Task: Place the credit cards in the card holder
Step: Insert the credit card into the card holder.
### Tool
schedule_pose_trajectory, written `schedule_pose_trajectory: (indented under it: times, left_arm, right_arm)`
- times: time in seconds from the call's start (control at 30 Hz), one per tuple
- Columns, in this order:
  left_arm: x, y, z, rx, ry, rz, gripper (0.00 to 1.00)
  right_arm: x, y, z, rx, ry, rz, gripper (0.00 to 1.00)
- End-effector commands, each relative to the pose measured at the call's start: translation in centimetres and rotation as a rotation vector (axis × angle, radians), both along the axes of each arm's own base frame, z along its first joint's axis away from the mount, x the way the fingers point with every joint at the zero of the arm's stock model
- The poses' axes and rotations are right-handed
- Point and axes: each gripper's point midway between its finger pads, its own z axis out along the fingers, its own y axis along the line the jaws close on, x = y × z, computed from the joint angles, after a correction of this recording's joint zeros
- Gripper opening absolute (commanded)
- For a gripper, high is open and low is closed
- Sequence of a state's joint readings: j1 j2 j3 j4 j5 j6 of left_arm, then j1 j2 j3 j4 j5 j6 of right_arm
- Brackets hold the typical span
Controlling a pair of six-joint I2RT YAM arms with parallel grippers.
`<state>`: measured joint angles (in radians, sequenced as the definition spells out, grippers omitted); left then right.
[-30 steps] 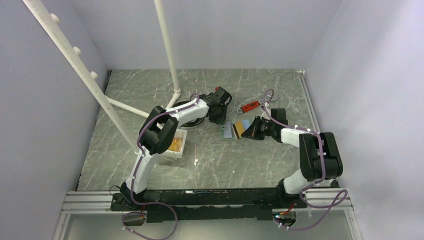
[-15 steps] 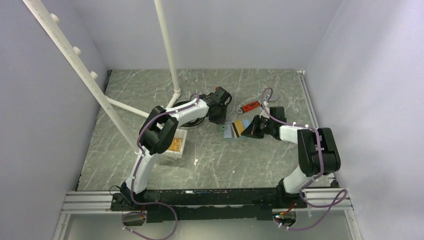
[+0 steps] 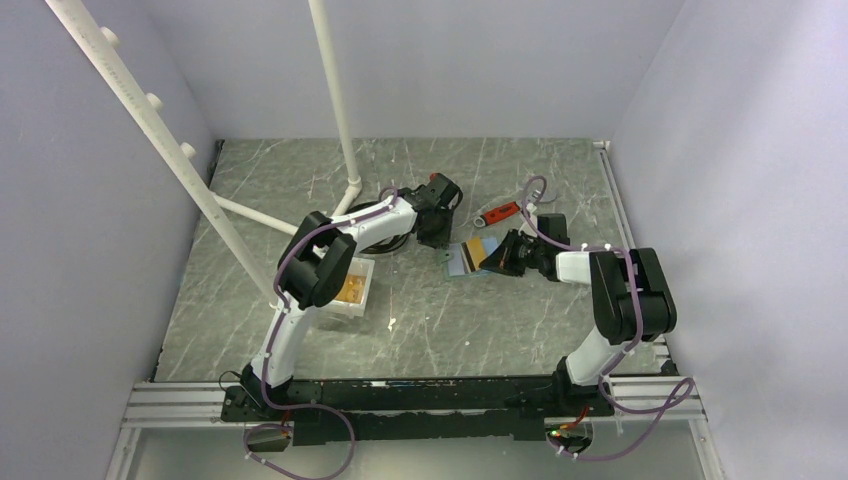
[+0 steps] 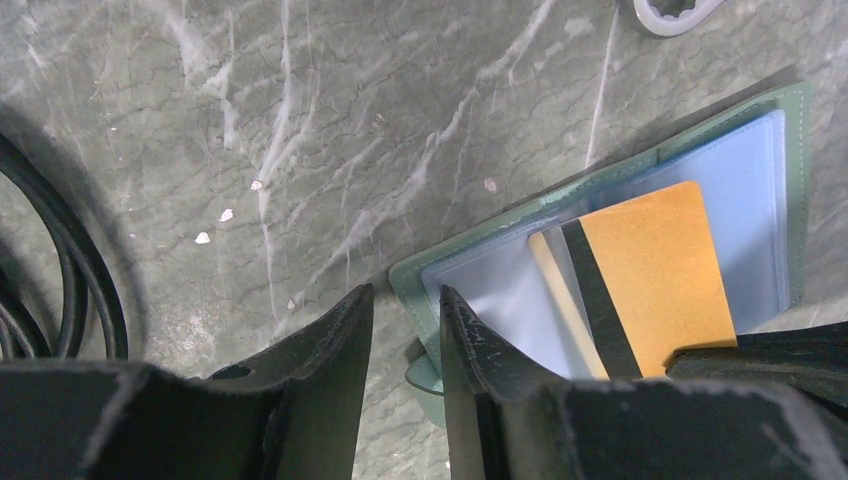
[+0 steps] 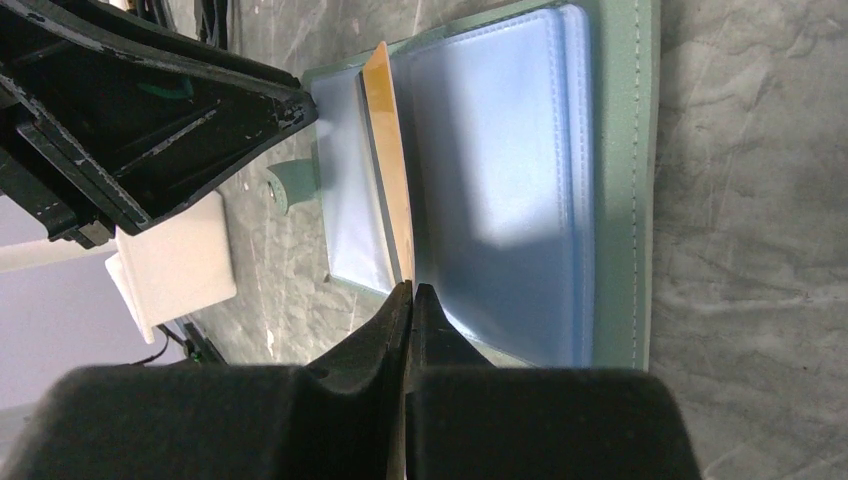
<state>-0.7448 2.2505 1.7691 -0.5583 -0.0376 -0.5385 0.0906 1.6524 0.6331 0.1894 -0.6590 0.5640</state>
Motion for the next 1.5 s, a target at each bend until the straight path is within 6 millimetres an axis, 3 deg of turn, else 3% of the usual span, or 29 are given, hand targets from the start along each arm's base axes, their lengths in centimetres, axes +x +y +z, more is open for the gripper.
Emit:
schedule_pose_trajectory:
  times: [0.0,0.1,0.2,0.27,0.4,0.57,0.73,0.97,1.23,1.47]
  left_arm:
    - [-4.4,2.8,-5.0,0.133,0.179,-0.023,0.36]
    - [-4.4,2.8,-4.8,0.127,0.176,-0.020,0.36]
    - [-4.4,2.5,-3.8,0.102,0.172,-0.010,0.38]
    - [-4.2,2.2,-2.4,0.051,0.157,-0.003,0.41]
    - [-3.4,2.8,0.2,-0.049,0.136,0.033,0.59]
    - [-3.9,3.6,1.5,-0.097,0.151,0.037,0.64]
    - [-5.7,2.5,1.1,-0.164,0.218,0.013,0.60]
    - [-7.9,2.1,-1.2,-0.118,0.269,-0.002,0.43]
    - [-7.8,2.4,-2.7,-0.072,0.272,0.003,0.40]
    - [-7.3,1.8,-3.0,-0.077,0.273,-0.008,0.38]
  right_arm:
    - [0.5,0.4,-0.3,0.018,-0.035,-0.026,0.00]
    - [-0.1,1.0,-0.2,0.071,-0.034,-0.022,0.00]
    - [-1.0,1.1,-0.5,0.078,-0.011,-0.003,0.11]
    - [-1.0,-0.3,-1.2,-0.034,-0.017,-0.017,0.17]
    - [-0.4,-1.9,0.6,-0.150,-0.075,-0.039,0.33]
    - [-0.4,-3.4,1.4,-0.249,-0.070,-0.057,0.41]
    - [0.2,-3.2,2.4,-0.244,-0.095,-0.044,0.43]
    - [2.9,-1.9,3.0,-0.183,-0.137,-0.024,0.42]
    - [4.2,-1.1,1.6,-0.138,-0.109,-0.015,0.42]
    - [3.1,0.8,1.7,-0.069,-0.119,0.060,0.40]
